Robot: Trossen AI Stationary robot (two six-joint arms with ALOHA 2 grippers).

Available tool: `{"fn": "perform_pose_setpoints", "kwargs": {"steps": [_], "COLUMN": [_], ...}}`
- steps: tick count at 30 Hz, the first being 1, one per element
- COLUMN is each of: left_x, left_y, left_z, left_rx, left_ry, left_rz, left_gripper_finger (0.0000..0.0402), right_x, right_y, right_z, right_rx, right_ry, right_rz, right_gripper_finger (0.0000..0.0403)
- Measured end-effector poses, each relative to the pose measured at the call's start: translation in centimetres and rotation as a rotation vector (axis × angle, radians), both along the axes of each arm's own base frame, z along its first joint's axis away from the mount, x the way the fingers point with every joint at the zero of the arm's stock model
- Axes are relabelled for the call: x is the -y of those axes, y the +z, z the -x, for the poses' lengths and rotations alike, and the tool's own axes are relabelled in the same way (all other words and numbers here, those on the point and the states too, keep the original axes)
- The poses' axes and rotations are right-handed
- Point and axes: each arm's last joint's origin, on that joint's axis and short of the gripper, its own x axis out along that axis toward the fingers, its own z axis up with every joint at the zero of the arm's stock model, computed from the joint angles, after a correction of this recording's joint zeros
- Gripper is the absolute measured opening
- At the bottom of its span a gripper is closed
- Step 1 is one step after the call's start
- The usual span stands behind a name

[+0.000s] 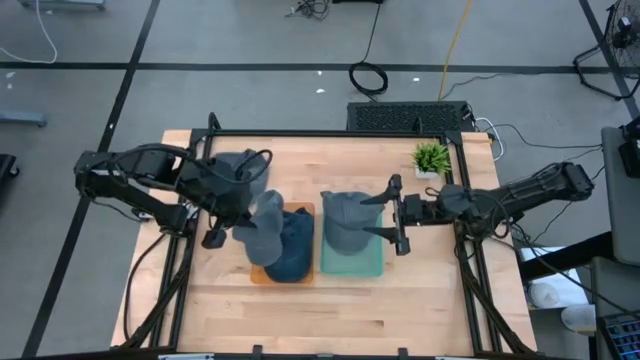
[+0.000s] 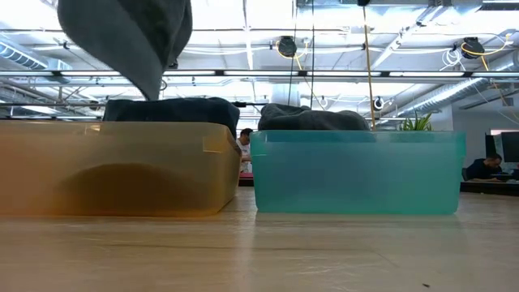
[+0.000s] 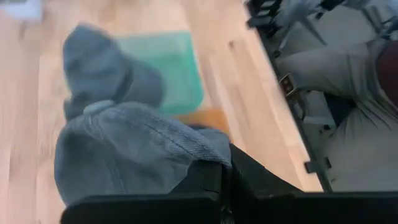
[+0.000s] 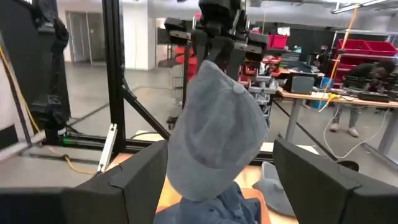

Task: Pick & Place hat
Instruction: Put the bottom gray cap into the green bin

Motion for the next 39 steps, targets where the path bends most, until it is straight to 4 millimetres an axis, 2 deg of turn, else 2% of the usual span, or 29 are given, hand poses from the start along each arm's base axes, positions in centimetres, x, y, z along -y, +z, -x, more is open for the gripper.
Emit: {"fn": "perform_pose_setpoints", "kwargs": {"steps": [5, 9, 16, 23, 31, 39], "left_x": [0.4, 0.6, 0.8, 1.0, 2.1, 2.8], "left_y": [0.9, 1.4, 1.6, 1.4, -0.2, -1.5], "left_z": [-0.6, -1.0, -1.6, -2.9, -5.6, -7.8], "left_rx": [0.129, 0.203, 0.255, 0.291, 0.27, 0.273], "left_ry": [-0.113, -0.169, -0.203, -0.224, -0.288, -0.348], "left_rz": [0.014, 0.028, 0.028, 0.003, -0.027, -0.045], "left_gripper_finger": [0.0005, 0.0005, 0.0004, 0.0004, 0.0004, 0.0004], "right_x": [0.9, 1.2, 1.7, 2.2, 2.7, 2.6], "right_y": [2.3, 3.3, 4.5, 5.3, 5.0, 3.0], "right_z": [-1.0, -2.0, -4.3, -6.7, -8.0, -9.7], "right_rx": [0.022, 0.035, 0.019, -0.012, -0.031, -0.105], "right_ry": [0.074, 0.143, 0.261, 0.29, 0.293, 0.37], "right_rz": [0.013, 0.029, 0.055, 0.062, 0.067, 0.036], "right_gripper_finger": [0.0277, 0.0277, 0.0277, 0.0277, 0.0277, 0.0277]}}
